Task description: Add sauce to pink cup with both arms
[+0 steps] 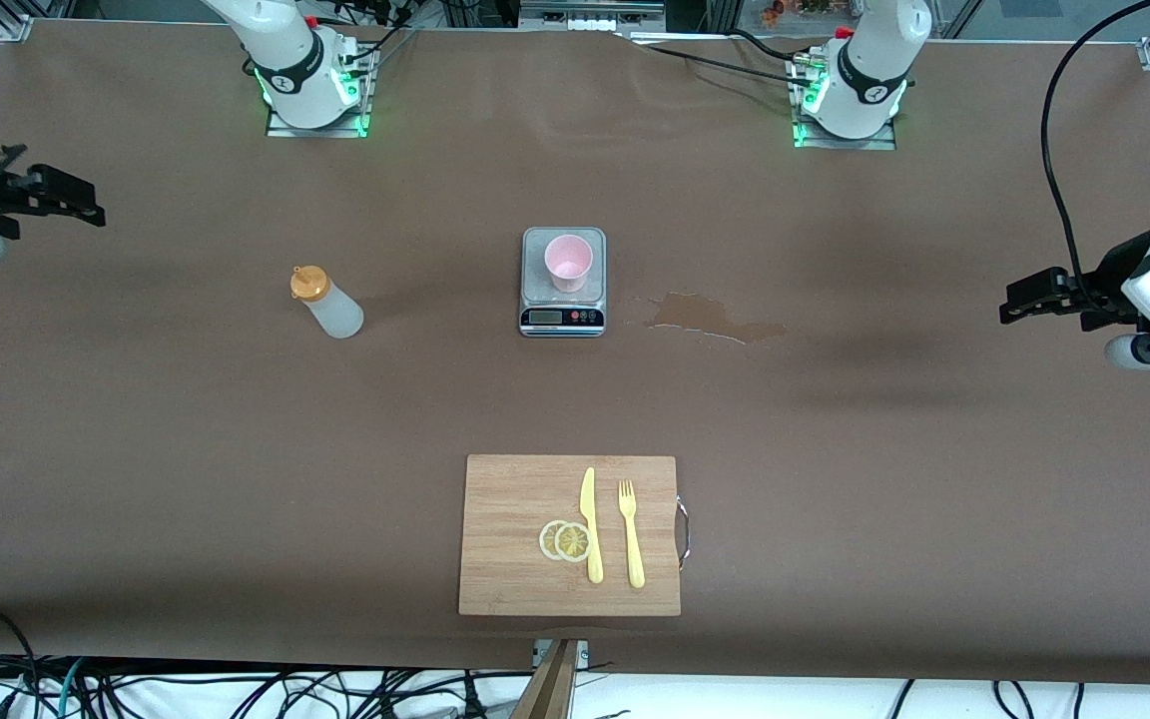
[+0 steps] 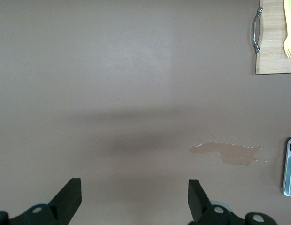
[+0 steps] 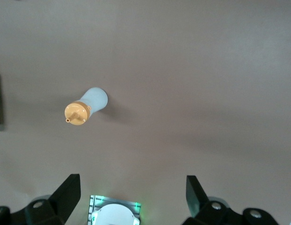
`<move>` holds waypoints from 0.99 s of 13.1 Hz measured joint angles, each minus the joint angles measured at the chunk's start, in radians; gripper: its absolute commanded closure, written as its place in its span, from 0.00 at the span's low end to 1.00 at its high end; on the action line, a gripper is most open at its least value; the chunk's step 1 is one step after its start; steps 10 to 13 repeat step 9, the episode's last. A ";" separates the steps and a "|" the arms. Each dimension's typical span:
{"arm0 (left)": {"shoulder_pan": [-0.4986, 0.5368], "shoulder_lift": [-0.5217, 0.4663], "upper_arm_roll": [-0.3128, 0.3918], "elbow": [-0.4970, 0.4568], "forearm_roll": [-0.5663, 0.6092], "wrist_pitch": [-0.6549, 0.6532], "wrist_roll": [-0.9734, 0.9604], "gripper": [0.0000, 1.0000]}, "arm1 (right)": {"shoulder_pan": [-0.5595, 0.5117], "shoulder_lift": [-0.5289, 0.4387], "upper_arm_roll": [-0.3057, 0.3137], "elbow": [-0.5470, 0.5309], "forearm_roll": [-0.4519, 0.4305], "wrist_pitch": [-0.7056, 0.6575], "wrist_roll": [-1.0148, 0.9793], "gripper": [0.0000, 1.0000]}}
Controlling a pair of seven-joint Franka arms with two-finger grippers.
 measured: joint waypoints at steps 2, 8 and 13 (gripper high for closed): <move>0.000 0.000 0.000 0.000 0.000 0.000 0.000 0.00 | 0.000 -0.013 0.004 -0.004 0.000 0.022 0.051 0.01; 0.000 0.001 0.001 0.000 0.000 0.000 0.000 0.00 | 0.001 -0.009 0.021 -0.016 0.000 0.057 0.244 0.01; 0.000 0.001 0.001 0.000 0.000 0.000 0.000 0.00 | 0.001 -0.009 0.021 -0.016 0.000 0.058 0.247 0.01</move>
